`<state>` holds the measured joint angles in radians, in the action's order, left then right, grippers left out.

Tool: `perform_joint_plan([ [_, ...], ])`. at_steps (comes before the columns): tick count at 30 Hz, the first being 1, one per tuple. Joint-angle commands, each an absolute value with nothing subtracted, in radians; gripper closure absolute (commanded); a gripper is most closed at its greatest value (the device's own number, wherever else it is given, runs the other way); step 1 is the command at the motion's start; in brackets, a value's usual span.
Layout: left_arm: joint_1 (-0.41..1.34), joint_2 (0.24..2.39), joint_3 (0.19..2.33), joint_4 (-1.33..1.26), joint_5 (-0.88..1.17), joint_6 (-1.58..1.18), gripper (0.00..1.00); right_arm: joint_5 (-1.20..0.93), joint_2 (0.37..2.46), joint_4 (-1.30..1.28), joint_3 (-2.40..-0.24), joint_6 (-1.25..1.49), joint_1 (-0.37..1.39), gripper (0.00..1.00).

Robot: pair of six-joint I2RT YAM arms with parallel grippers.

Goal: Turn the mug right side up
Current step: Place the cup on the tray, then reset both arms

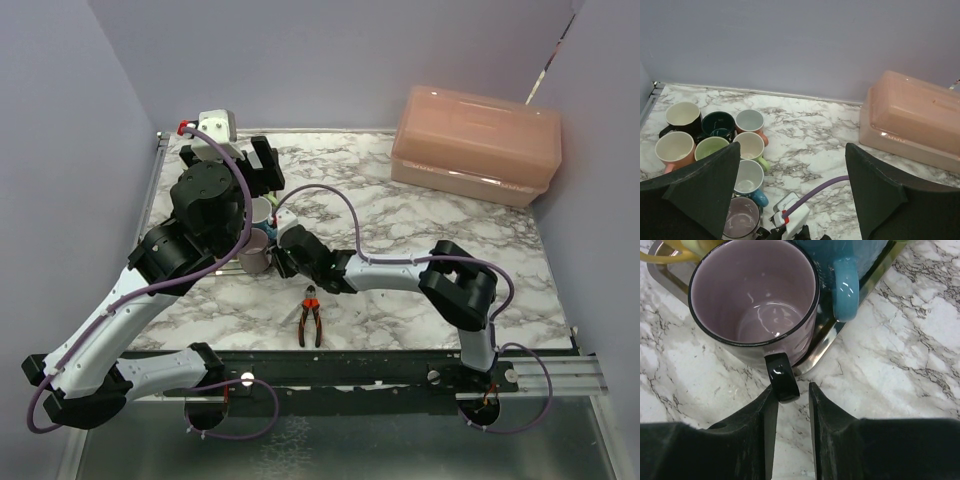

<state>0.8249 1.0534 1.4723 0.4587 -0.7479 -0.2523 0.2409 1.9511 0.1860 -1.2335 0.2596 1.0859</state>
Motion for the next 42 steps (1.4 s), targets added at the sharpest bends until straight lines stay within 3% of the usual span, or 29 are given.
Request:
perform_joint_plan([
  [1,0.824,1.041,1.465,0.465,-0.75,-0.23,0.14,0.269,2.0,0.2,-1.284,0.244,1.077,0.69],
  [13,0.825,1.047,1.468,0.465,-0.75,-0.229,0.14,0.348,2.029,0.33,-1.249,0.121,1.071,0.84],
  [26,0.824,1.06,1.478,0.464,-0.747,-0.233,0.14,0.328,2.054,0.538,-1.208,-0.129,1.072,0.9],
  [29,0.825,1.064,1.483,0.465,-0.744,-0.232,0.14,0.325,2.057,0.546,-1.21,-0.147,1.071,0.84],
  [35,0.825,1.062,1.484,0.466,-0.749,-0.232,0.14,0.292,2.013,0.507,-1.189,-0.089,1.071,0.56],
  [42,0.824,1.043,1.474,0.48,-0.752,-0.233,0.1,0.269,1.908,0.445,-1.121,-0.008,1.071,0.38],
])
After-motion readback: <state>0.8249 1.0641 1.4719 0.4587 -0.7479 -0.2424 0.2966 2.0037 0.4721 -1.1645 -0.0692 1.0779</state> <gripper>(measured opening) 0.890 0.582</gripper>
